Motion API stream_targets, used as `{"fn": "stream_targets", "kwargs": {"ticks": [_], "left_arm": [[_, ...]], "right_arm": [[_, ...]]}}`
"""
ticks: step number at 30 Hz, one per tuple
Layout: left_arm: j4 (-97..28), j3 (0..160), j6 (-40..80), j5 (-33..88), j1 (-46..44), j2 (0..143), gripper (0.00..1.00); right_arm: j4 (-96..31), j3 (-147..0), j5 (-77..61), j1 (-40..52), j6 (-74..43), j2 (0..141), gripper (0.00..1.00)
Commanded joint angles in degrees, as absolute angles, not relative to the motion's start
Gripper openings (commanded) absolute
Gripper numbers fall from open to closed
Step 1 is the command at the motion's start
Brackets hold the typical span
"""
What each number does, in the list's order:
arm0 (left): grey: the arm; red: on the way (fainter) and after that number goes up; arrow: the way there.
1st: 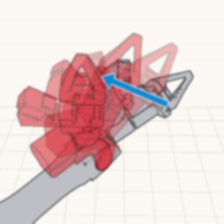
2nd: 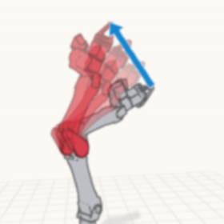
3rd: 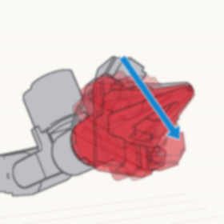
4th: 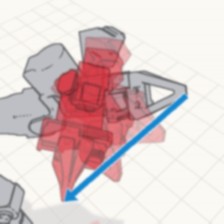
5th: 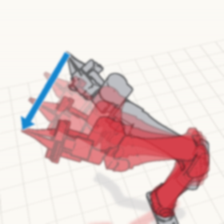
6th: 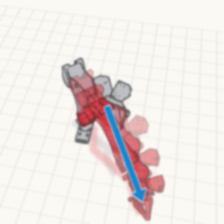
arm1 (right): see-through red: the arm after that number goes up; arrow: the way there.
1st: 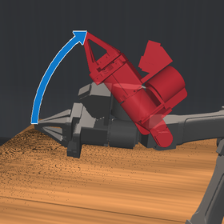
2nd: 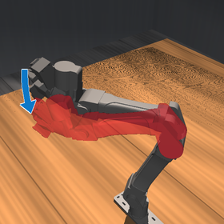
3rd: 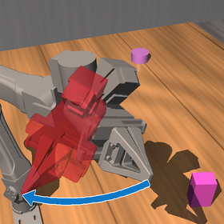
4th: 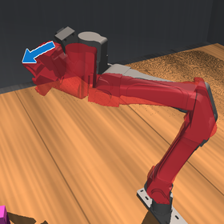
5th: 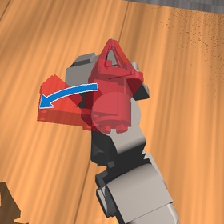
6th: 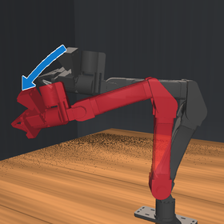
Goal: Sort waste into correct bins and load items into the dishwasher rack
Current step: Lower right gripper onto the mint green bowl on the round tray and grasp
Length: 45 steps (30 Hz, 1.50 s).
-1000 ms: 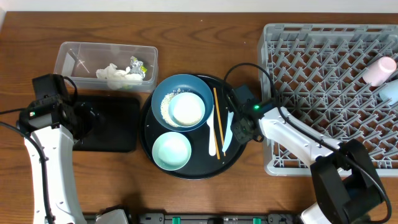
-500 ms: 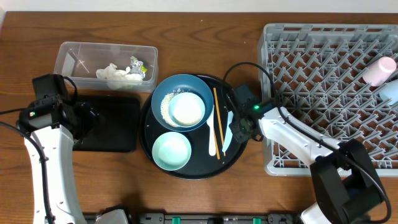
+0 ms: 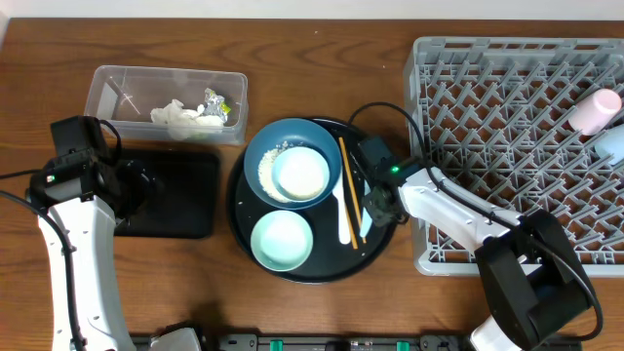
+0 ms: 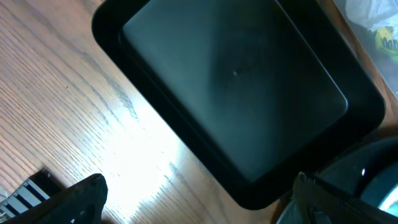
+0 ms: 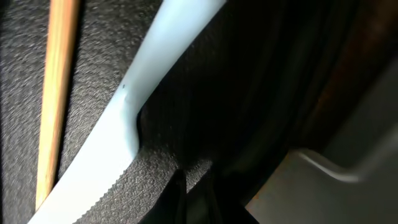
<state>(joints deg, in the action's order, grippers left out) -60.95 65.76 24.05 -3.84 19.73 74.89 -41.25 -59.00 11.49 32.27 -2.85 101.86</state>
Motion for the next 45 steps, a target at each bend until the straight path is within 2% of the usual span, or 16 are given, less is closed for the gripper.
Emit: {"fn": "stream_targets", "kwargs": {"ticks": [1,4,7,12,16,21,25,31,45], "left_arm": [[-61.1,65.7,24.5,-4.5,20.0,75.2,0.96],[-61.1,65.7,24.5,-4.5,20.0,75.2,0.96],[-61.1,65.7,24.5,-4.5,20.0,75.2,0.96],[-61.1,65.7,24.5,-4.5,20.0,75.2,0.96],[-61.1,65.7,24.5,-4.5,20.0,75.2,0.96],[-61.1,65.7,24.5,-4.5,20.0,75.2,0.96],[-61.1,65.7,24.5,-4.5,20.0,75.2,0.96],[-61.0,65.7,24.5,-4.5,20.0,75.2,0.96],[-61.1,65.7,24.5,-4.5,20.0,75.2,0.96]], "right_arm": [[-41.4,-58.4,18.7,32.3,-3.8,102.6,0.09],[-41.0,-58.6,19.0,32.3,-3.8,102.6,0.11],[-41.0,-59.6,17.9,32.3,-3.8,102.5,0.19],[-42.9,-64.5,12.9,32.3,-3.7,101.4,0.25],[-46.0,-70.9,3.6,32.3,-2.1,99.6,0.39],[-50.1,-76.1,-13.8,32.7,-0.1,98.6,0.49],[-53.8,-75.5,-21.7,34.0,-0.2,98.7,0.5],[-55.6,-72.1,-22.4,38.7,-4.5,98.7,0.52],[-37.7,-59.5,-12.6,47.0,-17.0,98.7,0.44]]}}
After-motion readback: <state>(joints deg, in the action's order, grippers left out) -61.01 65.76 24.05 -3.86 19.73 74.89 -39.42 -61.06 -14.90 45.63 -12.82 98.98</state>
